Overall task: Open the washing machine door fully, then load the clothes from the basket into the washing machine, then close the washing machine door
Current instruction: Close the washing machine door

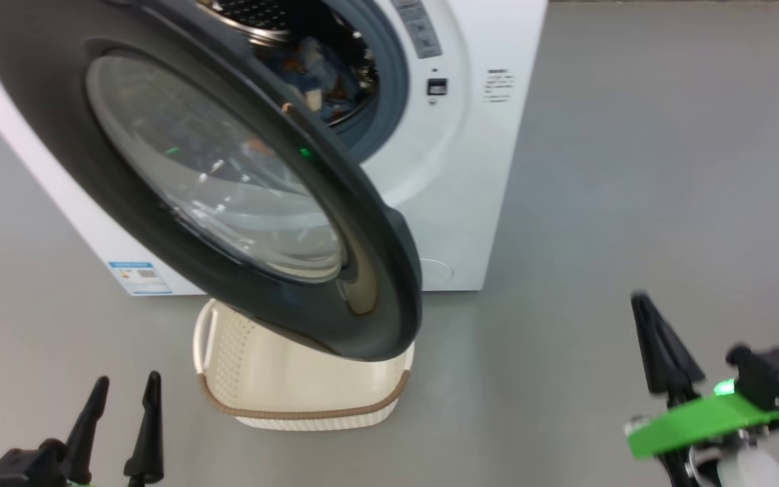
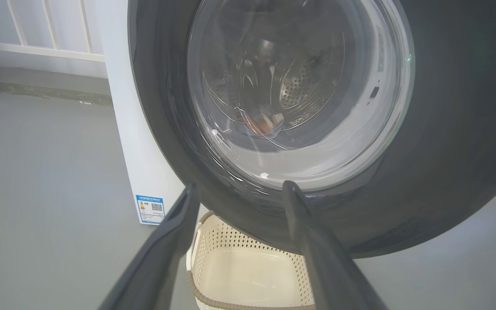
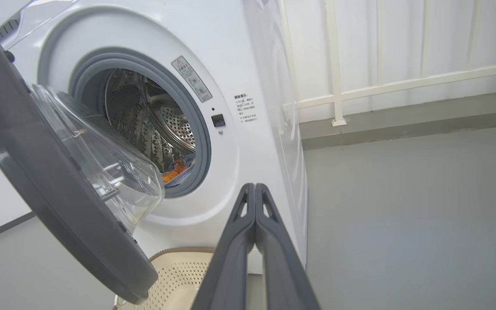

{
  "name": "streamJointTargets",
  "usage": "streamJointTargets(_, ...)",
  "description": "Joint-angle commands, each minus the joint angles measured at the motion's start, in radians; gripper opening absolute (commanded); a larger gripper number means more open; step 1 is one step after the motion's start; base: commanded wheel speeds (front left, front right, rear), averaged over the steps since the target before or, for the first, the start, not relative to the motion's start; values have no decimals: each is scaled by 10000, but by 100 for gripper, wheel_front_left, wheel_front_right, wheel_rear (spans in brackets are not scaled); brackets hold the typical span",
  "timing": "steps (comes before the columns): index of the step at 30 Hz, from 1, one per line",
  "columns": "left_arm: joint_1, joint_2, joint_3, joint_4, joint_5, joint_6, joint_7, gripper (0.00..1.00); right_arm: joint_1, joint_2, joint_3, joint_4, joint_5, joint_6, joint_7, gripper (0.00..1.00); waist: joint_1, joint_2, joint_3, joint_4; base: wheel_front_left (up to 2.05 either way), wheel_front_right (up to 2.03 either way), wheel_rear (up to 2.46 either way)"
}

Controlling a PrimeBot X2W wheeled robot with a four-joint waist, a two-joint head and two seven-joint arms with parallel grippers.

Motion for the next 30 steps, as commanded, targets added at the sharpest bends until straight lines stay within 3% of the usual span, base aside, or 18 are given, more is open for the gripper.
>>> streamJointTargets(1, -78, 119, 418, -247, 68, -16, -64, 100, -613, 3, 330, -464, -11, 16, -48, 0, 0, 0, -70, 272, 0, 0, 0)
streamJointTargets(9, -27, -45, 243, -340, 124, -16, -64, 100, -1900, 193, 1178, -2002, 43, 16, -48, 0, 0, 0, -301, 921, 0, 0, 0)
streamJointTargets(17, 185, -194, 230, -436, 166, -16, -64, 100, -2369, 236, 3127, -3095, 19, 16, -48, 0, 0, 0, -508, 1469, 0, 0, 0)
streamJointTargets(24, 194, -271, 175, -432, 155, -16, -64, 100, -2252, 428, 4997, -2319, 427, 16, -48, 0, 0, 0, -500, 1775, 0, 0, 0)
streamJointTargets(30, 26, -347, 107, -415, 82, -16, -65, 100, -2276, 545, 5908, -1001, 864, 16, -48, 0, 0, 0, -244, 1990, 0, 0, 0)
